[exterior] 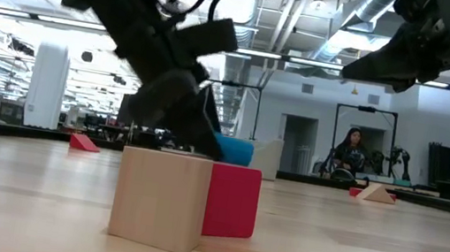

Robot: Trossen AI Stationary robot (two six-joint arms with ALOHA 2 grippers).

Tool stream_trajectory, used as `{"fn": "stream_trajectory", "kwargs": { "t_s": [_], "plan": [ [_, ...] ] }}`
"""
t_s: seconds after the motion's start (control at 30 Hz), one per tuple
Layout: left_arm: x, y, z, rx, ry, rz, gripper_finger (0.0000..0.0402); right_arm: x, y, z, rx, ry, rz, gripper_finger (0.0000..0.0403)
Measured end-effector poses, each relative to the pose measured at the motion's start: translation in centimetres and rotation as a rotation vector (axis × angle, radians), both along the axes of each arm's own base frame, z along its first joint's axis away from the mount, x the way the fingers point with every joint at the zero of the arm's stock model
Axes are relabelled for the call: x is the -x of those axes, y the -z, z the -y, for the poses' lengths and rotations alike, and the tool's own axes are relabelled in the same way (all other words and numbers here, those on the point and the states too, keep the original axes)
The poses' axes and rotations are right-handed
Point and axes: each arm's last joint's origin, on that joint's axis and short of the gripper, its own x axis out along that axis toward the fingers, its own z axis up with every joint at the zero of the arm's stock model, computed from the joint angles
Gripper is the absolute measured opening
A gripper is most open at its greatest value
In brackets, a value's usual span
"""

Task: Sort & place blocks by color
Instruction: Put the blue cylinder block into the gray bin

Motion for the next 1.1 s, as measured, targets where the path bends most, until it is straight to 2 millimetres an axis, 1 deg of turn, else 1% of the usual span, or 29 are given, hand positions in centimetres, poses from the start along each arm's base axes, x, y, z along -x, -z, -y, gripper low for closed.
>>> {"fn": "stream_trajectory", "kwargs": {
  "t_s": [0.07,0.17,0.23,0.3,0.47,0.6,0.73,0.83,0.9,0.97,1.03,1.1],
  "plan": [
    [-0.1,-0.9,-0.1,-0.027,0.002,-0.023,0.0117,0.0,0.0,0.0,-0.004,-0.013,-0.002,0.0052],
    [-0.4,-2.3,-0.7,-0.059,-0.007,-0.069,0.0117,0.0,0.0,-0.1,-0.007,-0.019,-0.002,0.0052],
    [-0.7,-3.4,-1.7,-0.074,-0.02,-0.084,0.0117,0.0,0.0,-0.1,-0.008,-0.019,0.0,0.0052],
    [-1.1,-4.4,-3.0,-0.086,-0.044,-0.089,0.0118,0.0,0.0,-0.1,-0.007,-0.019,0.001,0.0052],
    [-2.5,-6.6,-7.7,-0.089,-0.112,-0.08,0.0118,0.0,0.0,-0.1,-0.008,-0.019,0.002,0.0052],
    [-3.0,-8.1,-12.6,-0.048,-0.193,-0.037,0.0118,0.0,0.0,-0.1,-0.007,-0.019,0.002,0.0052],
    [-2.7,-9.1,-17.6,0.019,-0.277,0.028,0.0118,0.0,0.0,-0.1,0.0,-0.022,-0.001,0.0052],
    [-2.4,-9.2,-20.7,0.087,-0.313,0.089,0.0118,0.0,0.0,-0.1,0.002,-0.022,-0.003,0.0052],
    [-1.8,-9.0,-22.3,0.142,-0.341,0.102,0.0118,0.0,0.0,-0.1,0.01,-0.024,-0.008,0.0052],
    [-2.0,-8.7,-23.7,0.153,-0.365,0.14,0.0119,0.0,0.0,0.0,0.019,-0.026,-0.01,0.0052],
    [-1.8,-8.4,-24.8,0.168,-0.394,0.113,0.0119,-0.1,-0.1,0.0,0.023,-0.026,-0.004,0.0052],
    [-2.5,-8.5,-25.9,0.176,-0.409,0.114,0.0119,-0.1,-0.1,0.2,0.024,-0.019,0.0,0.0052]
  ]
}}
